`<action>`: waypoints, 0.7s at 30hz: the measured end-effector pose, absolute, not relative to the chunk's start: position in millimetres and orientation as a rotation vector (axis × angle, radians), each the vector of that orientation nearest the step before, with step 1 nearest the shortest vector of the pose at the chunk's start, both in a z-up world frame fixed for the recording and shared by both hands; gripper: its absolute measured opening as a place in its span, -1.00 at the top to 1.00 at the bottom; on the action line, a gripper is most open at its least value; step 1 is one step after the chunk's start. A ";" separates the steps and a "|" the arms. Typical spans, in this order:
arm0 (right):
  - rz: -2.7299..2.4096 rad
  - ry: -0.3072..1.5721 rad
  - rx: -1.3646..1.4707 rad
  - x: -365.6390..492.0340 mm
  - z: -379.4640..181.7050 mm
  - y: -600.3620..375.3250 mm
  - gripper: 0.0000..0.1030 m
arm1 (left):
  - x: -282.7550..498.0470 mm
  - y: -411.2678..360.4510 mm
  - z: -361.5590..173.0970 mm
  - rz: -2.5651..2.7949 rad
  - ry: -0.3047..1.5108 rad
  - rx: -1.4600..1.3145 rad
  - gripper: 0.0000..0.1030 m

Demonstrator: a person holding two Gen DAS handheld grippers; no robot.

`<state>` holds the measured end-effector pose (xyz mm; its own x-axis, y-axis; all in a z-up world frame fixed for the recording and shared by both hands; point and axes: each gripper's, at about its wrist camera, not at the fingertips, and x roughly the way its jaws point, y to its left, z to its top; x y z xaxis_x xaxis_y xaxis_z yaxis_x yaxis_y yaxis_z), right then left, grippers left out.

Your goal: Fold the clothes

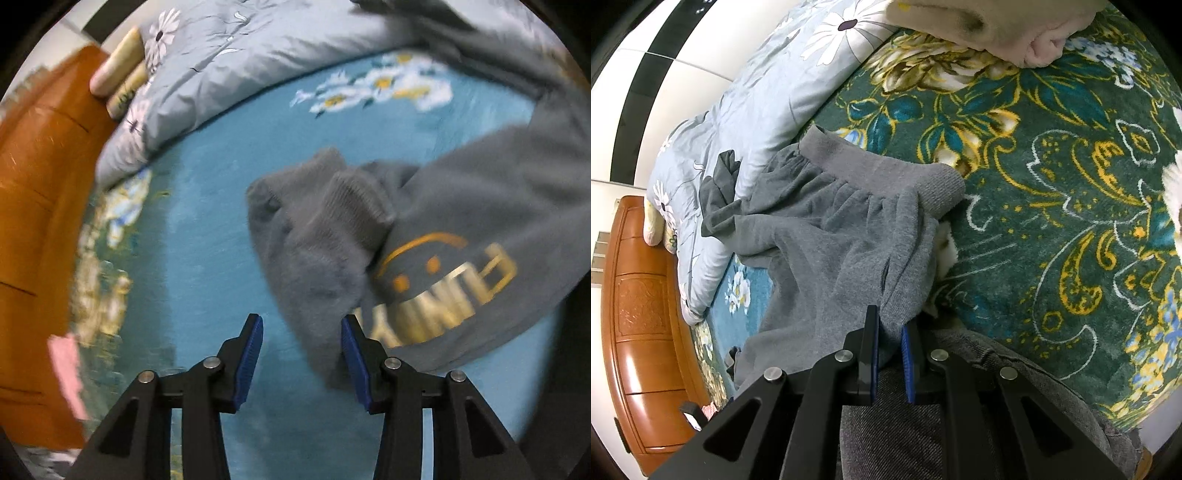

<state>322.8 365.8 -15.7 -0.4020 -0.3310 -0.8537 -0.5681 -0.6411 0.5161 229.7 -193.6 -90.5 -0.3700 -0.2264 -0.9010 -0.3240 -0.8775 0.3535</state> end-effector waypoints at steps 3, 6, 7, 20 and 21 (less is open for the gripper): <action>2.170 1.242 -1.617 322.2 -15.4 365.9 0.76 | 225.5 -186.6 -96.3 2.445 0.806 -1.702 0.07; 2.168 1.245 -1.616 322.1 -14.9 366.7 0.76 | 214.7 -177.4 -90.8 2.502 0.867 -1.657 0.08; 2.167 1.245 -1.616 322.1 -14.7 366.6 0.76 | 210.6 -175.3 -88.0 2.525 0.881 -1.643 0.08; 2.164 1.289 -1.609 323.2 -17.9 368.8 0.75 | 260.7 -397.7 -79.4 2.789 -1.290 -1.702 0.96; 2.167 1.304 -1.602 323.4 -18.6 369.6 0.75 | 265.4 -403.7 -83.0 2.771 -1.331 -1.707 0.95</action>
